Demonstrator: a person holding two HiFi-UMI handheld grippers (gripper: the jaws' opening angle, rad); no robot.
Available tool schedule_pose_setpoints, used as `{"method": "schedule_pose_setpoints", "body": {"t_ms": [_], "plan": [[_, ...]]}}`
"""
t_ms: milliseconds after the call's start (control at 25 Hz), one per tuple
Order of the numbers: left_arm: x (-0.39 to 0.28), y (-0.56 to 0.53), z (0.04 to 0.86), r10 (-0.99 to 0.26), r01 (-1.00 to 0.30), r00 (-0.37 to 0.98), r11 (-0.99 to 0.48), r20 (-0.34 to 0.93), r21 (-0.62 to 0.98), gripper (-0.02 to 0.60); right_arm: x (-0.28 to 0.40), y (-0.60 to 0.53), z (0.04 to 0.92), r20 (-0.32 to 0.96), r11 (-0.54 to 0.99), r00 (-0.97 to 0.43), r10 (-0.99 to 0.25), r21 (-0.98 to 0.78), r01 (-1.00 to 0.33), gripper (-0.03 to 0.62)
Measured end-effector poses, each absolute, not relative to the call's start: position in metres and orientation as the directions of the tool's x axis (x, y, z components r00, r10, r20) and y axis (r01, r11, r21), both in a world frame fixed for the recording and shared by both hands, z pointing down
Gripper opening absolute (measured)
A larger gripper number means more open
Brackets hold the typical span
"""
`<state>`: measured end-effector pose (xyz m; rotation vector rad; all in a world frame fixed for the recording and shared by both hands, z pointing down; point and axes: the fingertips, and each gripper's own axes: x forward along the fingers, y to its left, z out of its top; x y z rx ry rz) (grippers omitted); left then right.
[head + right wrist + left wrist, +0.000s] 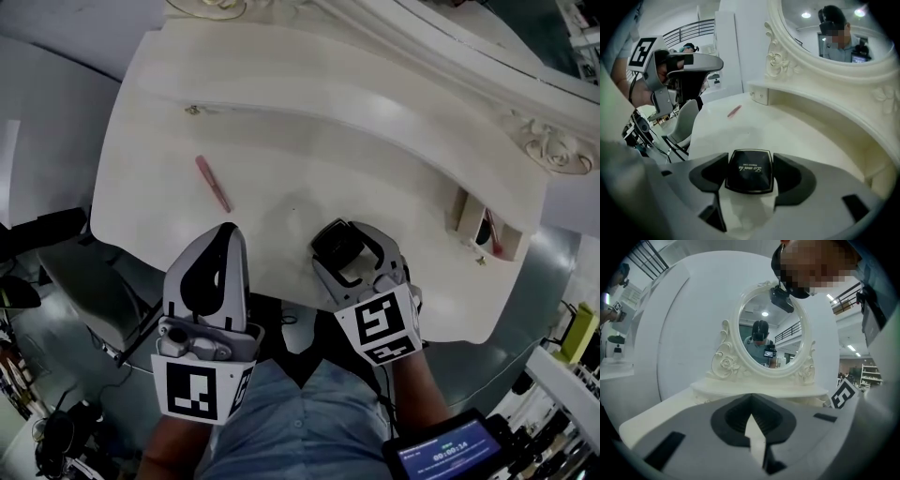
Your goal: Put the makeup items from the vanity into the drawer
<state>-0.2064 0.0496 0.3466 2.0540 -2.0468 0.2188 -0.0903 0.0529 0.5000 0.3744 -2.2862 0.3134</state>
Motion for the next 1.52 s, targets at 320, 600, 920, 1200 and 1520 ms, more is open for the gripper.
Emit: {"method": "schedule_pose_setpoints", "body": {"t_ms": [320,600,920,1200,1520], "plan": [[-0.177,0.046,0.320,-0.975,-0.998,0.052,-0.046,0.216,0.033,0.000,-0.075,0.038,0.459,0.673,0.903,-0.700,-0.239,-0.110,-0.415,0.295],[-0.133,0.028,0.273,-0.986,-0.990,0.140,-0.142,0.089,-0.012,-0.001,-0.031,0.000,0.405,0.599,0.857,-0.695,-0.398,-0.028,-0.515,0.295],[-0.055,0.010,0.262,-0.968,-0.969,0.243,-0.245,0.057,-0.030,-0.001,0.089,-0.045,0.395,0.592,0.727,-0.574,-0.567,0.032,-0.686,0.295],[-0.017,0.000,0.263,-0.952,-0.954,0.294,-0.298,0.080,-0.042,-0.001,0.158,-0.059,0.416,0.630,0.634,-0.483,-0.608,0.019,-0.773,0.295],[0.002,-0.017,0.278,-0.949,-0.954,0.288,-0.296,0.125,-0.044,0.000,0.172,-0.070,0.435,0.643,0.623,-0.501,-0.580,-0.046,-0.781,0.295]]}}
